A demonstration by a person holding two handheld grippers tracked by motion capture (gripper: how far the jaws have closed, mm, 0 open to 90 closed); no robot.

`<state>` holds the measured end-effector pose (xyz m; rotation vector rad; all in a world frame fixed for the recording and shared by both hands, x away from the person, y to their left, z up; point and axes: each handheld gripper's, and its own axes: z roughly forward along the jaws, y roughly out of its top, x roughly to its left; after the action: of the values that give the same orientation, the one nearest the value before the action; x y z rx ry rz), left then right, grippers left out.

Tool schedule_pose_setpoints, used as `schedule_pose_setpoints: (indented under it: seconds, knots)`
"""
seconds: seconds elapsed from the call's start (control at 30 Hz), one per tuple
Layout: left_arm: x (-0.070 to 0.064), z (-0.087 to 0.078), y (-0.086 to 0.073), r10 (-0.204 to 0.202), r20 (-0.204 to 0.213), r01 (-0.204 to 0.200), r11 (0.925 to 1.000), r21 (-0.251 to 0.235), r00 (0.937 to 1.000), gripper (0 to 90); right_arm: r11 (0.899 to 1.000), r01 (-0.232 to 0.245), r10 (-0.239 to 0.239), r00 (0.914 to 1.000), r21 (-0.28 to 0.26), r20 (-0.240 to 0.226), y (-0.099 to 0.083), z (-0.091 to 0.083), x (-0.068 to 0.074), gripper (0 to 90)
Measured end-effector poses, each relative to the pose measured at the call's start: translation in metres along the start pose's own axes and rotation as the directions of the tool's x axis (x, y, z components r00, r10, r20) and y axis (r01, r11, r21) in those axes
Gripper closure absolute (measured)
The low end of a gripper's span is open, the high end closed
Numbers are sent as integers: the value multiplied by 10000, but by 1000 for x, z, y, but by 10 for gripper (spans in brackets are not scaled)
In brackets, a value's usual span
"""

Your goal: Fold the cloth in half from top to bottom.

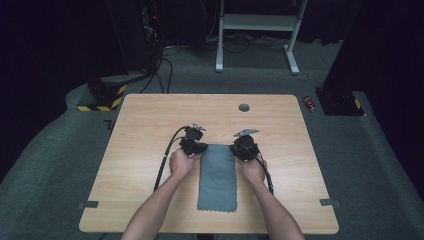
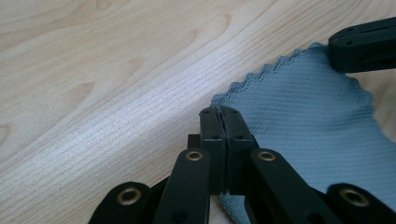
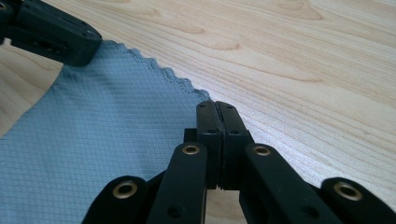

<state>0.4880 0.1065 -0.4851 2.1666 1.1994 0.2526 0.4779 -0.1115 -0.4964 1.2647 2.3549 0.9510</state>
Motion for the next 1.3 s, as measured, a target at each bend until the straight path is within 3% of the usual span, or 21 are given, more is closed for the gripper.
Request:
schedule_pose_setpoints:
  seconds: [0.4,0.77,0.93,1.17,1.3]
  knots:
    - [-3,-17,5,386,110,-381,9985,-390,9992,887,9996,107,-110,9999,-252,-123,7,-16,0,894]
    - [7,-36,30,208,77,-199,9948,-1001,9998,888,9969,501,-490,9986,-606,197,39,-32,-1,895]
    - [9,-50,43,313,-113,-324,9922,-1206,9994,887,9937,736,-707,9968,-843,373,56,-42,0,895]
    - [3,-50,35,663,-147,-675,9919,-1071,9977,885,9928,877,-859,9960,-816,252,49,-44,4,895]
    - [1,-47,29,598,-5,-596,9934,-980,9982,884,9941,861,-853,9962,-661,152,43,-41,3,895]
